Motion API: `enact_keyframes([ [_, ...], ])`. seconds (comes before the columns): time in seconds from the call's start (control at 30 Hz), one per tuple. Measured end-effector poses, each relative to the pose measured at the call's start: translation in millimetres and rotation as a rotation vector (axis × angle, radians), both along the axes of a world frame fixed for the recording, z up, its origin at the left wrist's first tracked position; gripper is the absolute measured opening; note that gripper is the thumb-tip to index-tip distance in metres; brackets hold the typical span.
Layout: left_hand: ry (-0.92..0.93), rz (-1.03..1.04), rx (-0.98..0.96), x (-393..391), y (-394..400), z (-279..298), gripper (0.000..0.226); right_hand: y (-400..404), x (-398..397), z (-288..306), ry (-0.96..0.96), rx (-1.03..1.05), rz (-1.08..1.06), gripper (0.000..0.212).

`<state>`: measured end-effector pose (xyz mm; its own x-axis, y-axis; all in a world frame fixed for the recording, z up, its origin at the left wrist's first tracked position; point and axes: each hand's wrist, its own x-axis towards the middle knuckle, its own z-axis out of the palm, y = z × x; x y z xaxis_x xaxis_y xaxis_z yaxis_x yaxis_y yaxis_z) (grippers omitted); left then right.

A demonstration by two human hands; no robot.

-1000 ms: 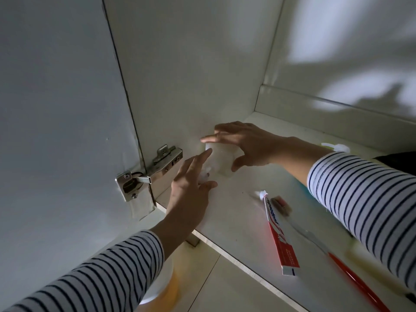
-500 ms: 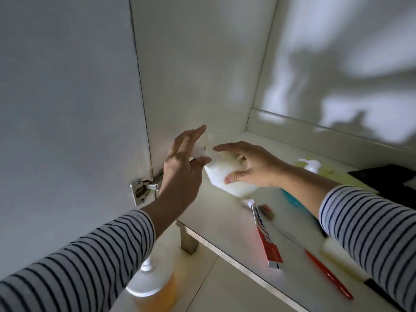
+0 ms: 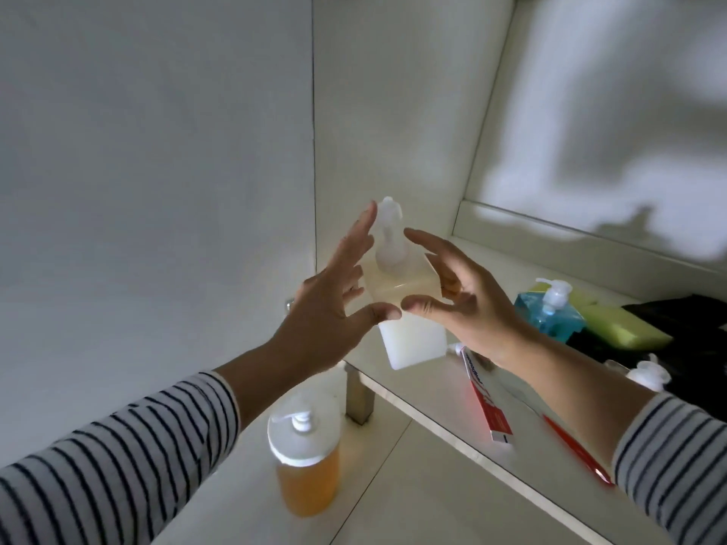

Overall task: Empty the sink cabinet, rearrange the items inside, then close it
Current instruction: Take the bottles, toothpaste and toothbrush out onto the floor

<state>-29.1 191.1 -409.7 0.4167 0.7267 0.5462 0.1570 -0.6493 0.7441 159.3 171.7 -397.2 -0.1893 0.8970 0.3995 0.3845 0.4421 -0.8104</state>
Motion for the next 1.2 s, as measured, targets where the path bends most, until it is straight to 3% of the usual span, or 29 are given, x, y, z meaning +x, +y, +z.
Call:
enact_keyframes([
  [0.2, 0.218, -0.033, -0.052, -55, -42, -3, 0.104, -49, -34, -12, 0.006, -0.141, 0.181, 0.073],
  [0.47, 0.327, 0.058, -0.154, -132, -113, -44, 0.101, -93, -94, -60, 0.012, -0.308, 0.410, 0.070],
  [0.8, 0.369, 0.193, -0.290, -173, -141, -132, 0.106, -106, -151, -163, -0.037, -0.402, 0.314, 0.070],
  [1.07, 0.403, 0.261, -0.196, -171, -124, -182, 0.101, -90, -164, -217, 0.056, -0.431, 0.231, 0.069],
  [1.2, 0.425, 0.300, -0.141, -168, -117, -195, 0.094, -84, -164, -229, 0.031, -0.348, 0.188, 0.066],
])
